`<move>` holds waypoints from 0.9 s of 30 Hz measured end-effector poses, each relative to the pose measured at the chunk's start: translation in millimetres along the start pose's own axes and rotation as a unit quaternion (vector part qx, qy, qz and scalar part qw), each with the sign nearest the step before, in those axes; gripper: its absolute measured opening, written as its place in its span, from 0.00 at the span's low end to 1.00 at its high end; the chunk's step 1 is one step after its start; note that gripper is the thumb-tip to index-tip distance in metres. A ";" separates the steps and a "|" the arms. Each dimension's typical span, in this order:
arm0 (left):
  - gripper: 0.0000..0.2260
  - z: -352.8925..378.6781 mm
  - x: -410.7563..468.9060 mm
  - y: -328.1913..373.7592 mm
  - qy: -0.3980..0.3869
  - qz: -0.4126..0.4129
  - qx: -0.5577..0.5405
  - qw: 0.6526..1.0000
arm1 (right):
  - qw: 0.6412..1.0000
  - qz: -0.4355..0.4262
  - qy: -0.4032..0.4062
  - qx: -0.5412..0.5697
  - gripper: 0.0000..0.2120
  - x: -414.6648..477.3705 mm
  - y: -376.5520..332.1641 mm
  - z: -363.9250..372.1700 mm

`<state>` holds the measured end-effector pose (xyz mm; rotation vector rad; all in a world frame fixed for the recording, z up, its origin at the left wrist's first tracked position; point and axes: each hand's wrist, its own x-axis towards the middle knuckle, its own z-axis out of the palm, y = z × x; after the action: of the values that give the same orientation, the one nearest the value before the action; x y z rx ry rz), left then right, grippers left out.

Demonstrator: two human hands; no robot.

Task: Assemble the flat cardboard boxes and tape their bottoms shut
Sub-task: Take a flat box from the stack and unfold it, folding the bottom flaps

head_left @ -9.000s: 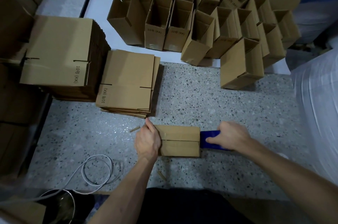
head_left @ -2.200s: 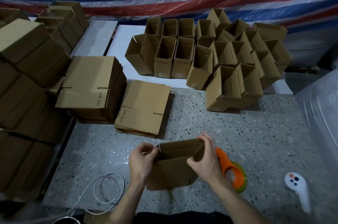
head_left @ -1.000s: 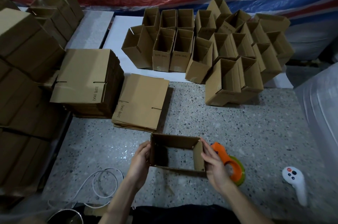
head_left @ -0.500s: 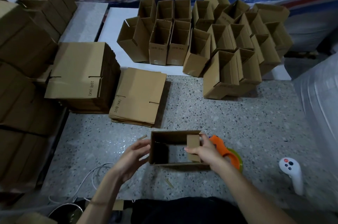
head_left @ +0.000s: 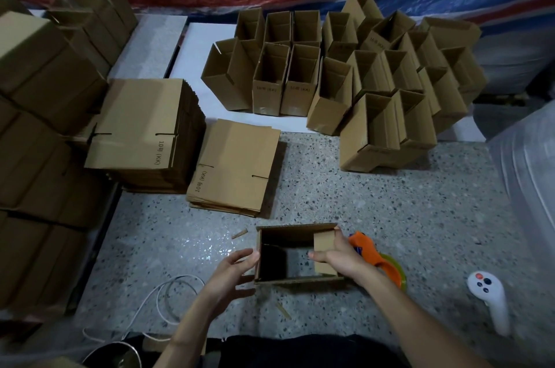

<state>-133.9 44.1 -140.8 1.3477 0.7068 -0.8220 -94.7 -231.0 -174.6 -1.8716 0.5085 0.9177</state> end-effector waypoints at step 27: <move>0.34 31.5 15.3 -2.3 -0.020 0.137 0.100 0.985 | 0.952 -0.257 0.117 -0.119 0.33 -57.1 48.2 12.0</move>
<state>-128.2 11.1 -151.6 1.5642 0.4028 -0.7094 -167.9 -244.7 -161.2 -2.1991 0.0303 0.4222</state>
